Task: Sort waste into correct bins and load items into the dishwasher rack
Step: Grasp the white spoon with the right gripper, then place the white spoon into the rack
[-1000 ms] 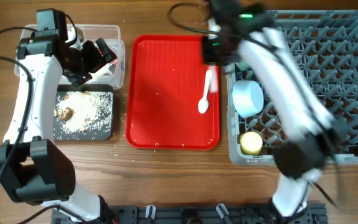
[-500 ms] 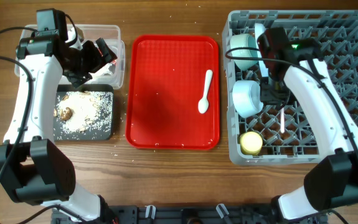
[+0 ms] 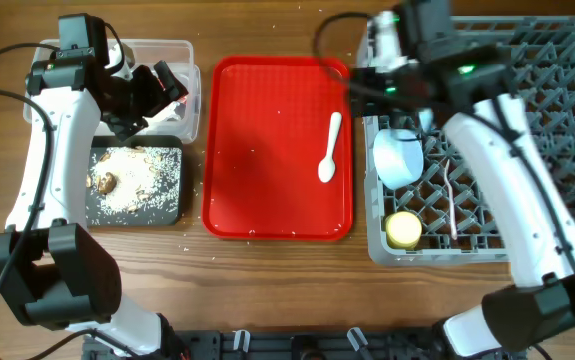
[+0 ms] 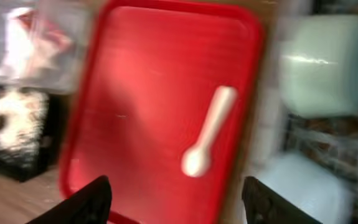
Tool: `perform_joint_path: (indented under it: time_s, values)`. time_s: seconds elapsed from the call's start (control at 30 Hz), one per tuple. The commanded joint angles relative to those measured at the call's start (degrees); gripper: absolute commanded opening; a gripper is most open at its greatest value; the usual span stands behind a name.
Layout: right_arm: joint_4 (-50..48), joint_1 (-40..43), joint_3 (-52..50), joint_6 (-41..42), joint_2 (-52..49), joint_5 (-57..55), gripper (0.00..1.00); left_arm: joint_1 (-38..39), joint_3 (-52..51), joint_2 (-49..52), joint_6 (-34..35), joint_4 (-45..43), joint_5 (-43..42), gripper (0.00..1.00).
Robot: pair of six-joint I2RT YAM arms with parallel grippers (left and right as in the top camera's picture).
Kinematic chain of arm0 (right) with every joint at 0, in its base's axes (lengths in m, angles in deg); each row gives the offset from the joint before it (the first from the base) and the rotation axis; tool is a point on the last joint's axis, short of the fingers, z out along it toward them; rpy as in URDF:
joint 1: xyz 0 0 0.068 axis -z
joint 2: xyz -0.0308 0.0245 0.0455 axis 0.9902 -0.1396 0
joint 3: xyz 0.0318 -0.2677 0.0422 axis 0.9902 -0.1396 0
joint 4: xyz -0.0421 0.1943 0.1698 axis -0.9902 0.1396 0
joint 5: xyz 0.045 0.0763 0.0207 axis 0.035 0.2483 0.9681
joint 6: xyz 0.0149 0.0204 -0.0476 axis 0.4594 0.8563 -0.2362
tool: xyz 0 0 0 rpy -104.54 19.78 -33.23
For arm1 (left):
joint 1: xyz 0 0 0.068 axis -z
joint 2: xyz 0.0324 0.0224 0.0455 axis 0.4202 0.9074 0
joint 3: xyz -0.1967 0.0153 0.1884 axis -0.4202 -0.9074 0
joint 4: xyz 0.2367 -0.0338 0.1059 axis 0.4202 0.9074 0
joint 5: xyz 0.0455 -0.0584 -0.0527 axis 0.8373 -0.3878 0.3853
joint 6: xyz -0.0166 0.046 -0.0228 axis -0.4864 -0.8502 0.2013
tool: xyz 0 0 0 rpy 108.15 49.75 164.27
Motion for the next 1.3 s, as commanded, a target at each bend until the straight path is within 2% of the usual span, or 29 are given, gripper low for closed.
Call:
perform_joint_path:
  time_s: [0.0, 0.17, 0.3, 0.37, 0.5, 0.73, 0.8, 0.87, 0.9, 1.07, 1.17, 1.27]
  values:
    - [-0.4, -6.3, 0.5, 15.9, -6.7, -2.3, 0.67, 0.1, 0.7, -0.9, -0.3, 0.0, -0.1, 1.00]
    - [2.0, -9.4, 0.4, 23.7, -22.0, -2.8, 0.47, 0.1, 0.7, -0.9, -0.3, 0.0, -0.1, 1.00]
    - [2.8, -9.4, 0.4, 23.8, -29.6, -4.0, 0.45, 0.1, 0.7, -0.9, -0.3, 0.0, -0.1, 1.00]
    - [3.6, -9.3, -0.2, 25.0, -30.5, -7.1, 0.51, 0.1, 0.7, -0.9, -0.3, 0.0, -0.1, 1.00]
    - [2.7, -7.8, -3.7, 26.8, -30.6, -7.5, 0.57, 0.1, 0.7, -0.9, -0.3, 0.0, -0.1, 1.00]
    - [-3.2, -7.0, -7.8, 25.7, -30.7, -6.1, 0.55, 0.1, 0.7, -0.9, -0.3, 0.0, -0.1, 1.00]
    - [-4.3, -7.0, -8.4, 25.3, -30.8, -4.4, 0.45, 0.1, 0.7, -0.9, -0.3, 0.0, -0.1, 1.00]
    - [-4.6, -7.0, -8.5, 25.3, -30.8, -3.8, 0.28, 0.1, 0.7, -0.9, -0.3, 0.0, -0.1, 1.00]
    - [-4.7, -7.0, -8.4, 25.0, -30.8, -3.1, 0.26, 0.1, 0.7, -0.9, -0.3, 0.0, -0.1, 1.00]
    - [-3.8, -6.9, -6.4, 19.6, -29.7, -0.1, 0.21, 0.1, 0.7, -0.9, -0.3, 0.0, -0.1, 1.00]
    - [1.5, -6.8, -0.7, 10.2, -21.8, -0.2, 0.21, 0.1, 0.7, -0.9, -0.3, 0.0, -0.1, 1.00]
    - [6.3, -6.0, 4.1, 4.1, -11.5, -0.1, 0.21, 0.1, 0.7, -0.9, -0.3, 0.0, -0.1, 1.00]
